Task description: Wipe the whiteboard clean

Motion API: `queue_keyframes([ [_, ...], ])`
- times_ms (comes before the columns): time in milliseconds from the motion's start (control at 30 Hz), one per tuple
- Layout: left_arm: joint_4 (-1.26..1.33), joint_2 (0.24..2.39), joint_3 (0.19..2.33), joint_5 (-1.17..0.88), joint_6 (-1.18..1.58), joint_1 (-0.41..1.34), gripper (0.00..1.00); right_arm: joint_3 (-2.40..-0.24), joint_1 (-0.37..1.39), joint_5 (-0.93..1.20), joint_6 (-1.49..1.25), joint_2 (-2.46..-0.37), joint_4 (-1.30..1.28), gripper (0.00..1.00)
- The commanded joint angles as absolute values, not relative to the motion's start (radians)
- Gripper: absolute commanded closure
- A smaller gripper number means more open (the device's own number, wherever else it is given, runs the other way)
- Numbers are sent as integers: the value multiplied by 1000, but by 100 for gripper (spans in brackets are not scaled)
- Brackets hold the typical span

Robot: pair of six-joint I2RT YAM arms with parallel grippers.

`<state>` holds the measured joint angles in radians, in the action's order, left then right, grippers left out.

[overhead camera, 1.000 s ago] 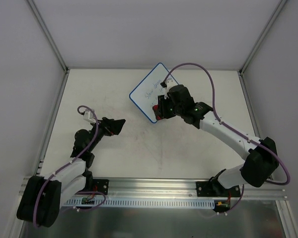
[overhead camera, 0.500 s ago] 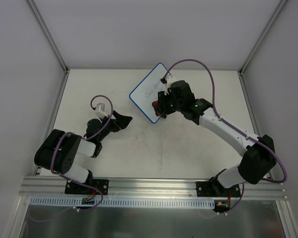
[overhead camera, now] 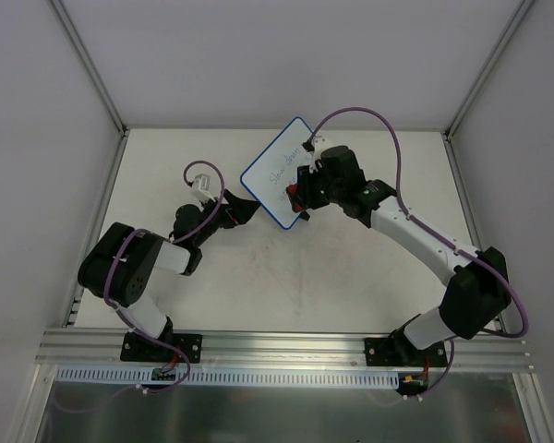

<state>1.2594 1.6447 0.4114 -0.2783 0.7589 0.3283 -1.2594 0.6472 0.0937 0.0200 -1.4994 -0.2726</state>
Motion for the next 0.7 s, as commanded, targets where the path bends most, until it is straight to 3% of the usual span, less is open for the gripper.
queue_keyframes([
  [0, 1681, 1675, 477, -281, 738, 337, 11, -1318, 635, 127, 34, -1511, -239, 100],
  [267, 1681, 1744, 554, -252, 709, 348, 16, -1316, 621, 150, 31, -1529, -219, 100],
  [333, 1681, 1765, 578, -261, 713, 348, 26, -1321, 620, 156, 29, -1537, -219, 100],
  [667, 1681, 1793, 634, -278, 701, 357, 53, -1330, 598, 179, 32, -1575, -206, 100],
])
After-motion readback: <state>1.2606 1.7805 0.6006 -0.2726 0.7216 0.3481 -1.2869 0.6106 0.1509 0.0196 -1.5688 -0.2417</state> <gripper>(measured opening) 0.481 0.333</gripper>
